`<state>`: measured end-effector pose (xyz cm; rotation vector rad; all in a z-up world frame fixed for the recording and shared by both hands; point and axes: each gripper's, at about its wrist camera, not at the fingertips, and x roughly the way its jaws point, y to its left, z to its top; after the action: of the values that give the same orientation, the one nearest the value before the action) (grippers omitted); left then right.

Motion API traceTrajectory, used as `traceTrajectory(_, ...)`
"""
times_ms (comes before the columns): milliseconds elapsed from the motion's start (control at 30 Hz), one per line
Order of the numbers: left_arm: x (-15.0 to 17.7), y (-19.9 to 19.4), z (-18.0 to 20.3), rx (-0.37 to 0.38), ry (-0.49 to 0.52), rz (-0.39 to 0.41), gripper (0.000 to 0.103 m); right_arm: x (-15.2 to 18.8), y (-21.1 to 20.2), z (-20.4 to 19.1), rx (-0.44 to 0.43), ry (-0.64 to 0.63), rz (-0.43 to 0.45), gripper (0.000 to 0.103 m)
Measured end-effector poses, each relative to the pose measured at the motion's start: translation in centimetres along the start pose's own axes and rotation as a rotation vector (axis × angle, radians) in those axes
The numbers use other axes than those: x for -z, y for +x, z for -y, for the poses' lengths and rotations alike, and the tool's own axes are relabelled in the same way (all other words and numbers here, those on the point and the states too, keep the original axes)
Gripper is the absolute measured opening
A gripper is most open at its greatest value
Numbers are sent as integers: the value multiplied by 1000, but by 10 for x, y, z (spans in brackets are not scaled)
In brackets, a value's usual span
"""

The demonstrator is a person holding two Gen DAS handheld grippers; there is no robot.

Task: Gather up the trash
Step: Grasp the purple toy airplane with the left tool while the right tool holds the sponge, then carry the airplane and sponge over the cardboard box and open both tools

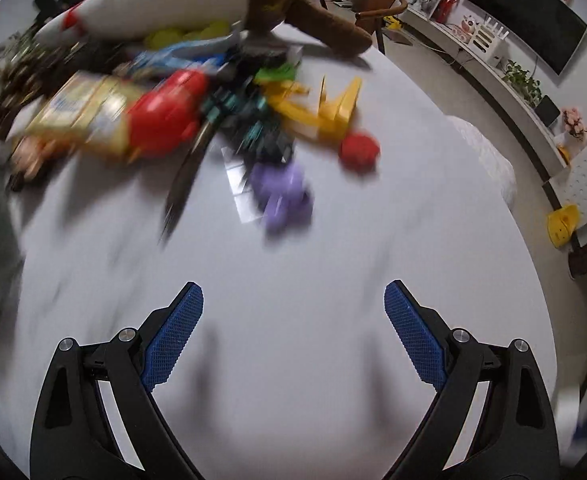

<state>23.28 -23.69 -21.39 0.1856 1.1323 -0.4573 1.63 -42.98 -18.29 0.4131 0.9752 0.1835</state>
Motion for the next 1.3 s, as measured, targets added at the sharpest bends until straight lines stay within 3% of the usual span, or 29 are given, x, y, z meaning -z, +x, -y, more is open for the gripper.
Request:
traceTrajectory(100,-22,21,4,-51,-27,-37,90,8,-6,10,-5,27,-4,33)
traceTrajectory(200,-32,32,1,-79,-52,-39,76,15,-9,15,5,25,-7,33)
traceTrajectory(300,-38,32,2,-99,-11,-17,41,19,-4,18,4,28,-25,34)
traceTrajectory(400,-32,22,-6,-56,-18,-23,41,17,2,13,-4,12,-36,34)
traceTrajectory(567,5,-10,-27,-7,-24,-21,41,7,11,-7,-31,-33,-38,34)
traceTrajectory(733,62,-68,-39,43,10,20,41,3,22,-38,-44,-91,-54,34)
traceTrajectory(933,172,-145,-55,75,59,33,41,21,32,-88,-33,-193,-111,34)
traceTrajectory(1167,316,-183,-64,102,54,-88,41,88,44,-137,5,-297,-267,34)
traceTrajectory(1300,381,-170,-65,139,6,-184,42,146,61,-151,26,-310,-385,34)
